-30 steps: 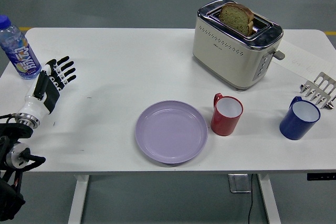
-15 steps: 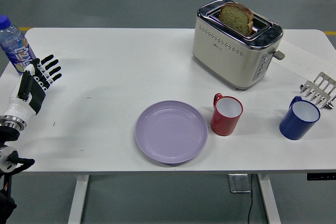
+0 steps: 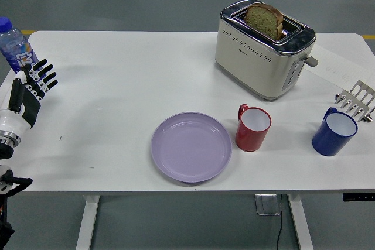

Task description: Push plate across desktop

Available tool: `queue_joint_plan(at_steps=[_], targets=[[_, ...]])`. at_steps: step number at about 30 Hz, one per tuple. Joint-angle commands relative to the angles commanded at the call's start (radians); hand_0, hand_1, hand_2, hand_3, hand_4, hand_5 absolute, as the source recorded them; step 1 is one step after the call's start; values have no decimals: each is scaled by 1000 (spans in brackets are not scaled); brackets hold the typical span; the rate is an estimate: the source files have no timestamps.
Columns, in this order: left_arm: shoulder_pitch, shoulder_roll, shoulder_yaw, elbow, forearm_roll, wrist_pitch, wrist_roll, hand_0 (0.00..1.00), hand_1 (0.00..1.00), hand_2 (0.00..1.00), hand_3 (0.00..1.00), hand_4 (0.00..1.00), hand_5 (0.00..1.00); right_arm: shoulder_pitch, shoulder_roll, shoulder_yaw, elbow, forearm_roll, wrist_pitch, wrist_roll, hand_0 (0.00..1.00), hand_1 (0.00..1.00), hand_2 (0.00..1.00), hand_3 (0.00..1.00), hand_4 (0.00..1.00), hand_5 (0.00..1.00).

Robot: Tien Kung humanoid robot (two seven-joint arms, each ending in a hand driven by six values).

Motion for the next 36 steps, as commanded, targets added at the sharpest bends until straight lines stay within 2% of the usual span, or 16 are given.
queue_joint_plan(at_steps=[18, 36], targets=[[2, -1, 6, 0, 1, 3, -2, 836, 854, 858, 827, 521, 998, 0, -1, -2, 0, 0, 1, 0, 609, 547, 641, 635, 143, 369], [3, -3, 11, -2, -7, 29, -35, 830, 845, 853, 827, 519, 998, 2, 0, 4, 0, -6, 0, -3, 609, 548, 641, 636, 142, 366]])
